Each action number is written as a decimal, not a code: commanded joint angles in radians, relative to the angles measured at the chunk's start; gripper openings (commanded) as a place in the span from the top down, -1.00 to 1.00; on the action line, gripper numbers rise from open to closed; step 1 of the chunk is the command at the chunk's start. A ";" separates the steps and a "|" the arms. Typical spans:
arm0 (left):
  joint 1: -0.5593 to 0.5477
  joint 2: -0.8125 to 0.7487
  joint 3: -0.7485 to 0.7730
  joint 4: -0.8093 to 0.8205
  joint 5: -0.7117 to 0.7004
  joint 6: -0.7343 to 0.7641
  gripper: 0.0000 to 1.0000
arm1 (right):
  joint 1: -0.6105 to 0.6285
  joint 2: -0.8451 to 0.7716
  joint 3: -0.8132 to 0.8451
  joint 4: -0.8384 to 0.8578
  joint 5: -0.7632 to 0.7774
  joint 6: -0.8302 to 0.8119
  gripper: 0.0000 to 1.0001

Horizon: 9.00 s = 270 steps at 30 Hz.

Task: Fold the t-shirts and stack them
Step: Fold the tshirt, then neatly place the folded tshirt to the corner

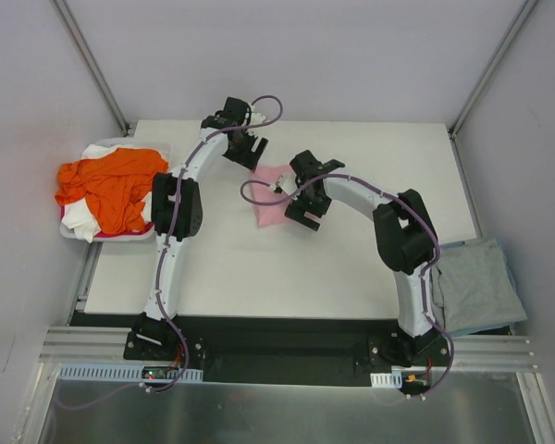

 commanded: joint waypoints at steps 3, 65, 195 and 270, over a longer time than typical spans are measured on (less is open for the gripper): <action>-0.012 -0.039 0.026 0.007 0.002 0.026 -0.60 | -0.007 -0.081 -0.020 0.005 0.027 0.021 -0.93; -0.378 -0.506 -0.525 0.107 -0.015 0.100 -0.73 | -1.061 -0.807 -0.802 -0.082 0.188 -0.326 -0.93; -0.122 -0.420 -0.517 0.207 -0.087 0.024 -0.74 | -0.190 -0.202 0.062 -0.019 0.103 0.314 -0.93; -0.029 -0.151 -0.302 0.139 0.204 -0.041 -0.77 | 0.062 0.008 0.060 -0.035 0.062 -0.222 -0.93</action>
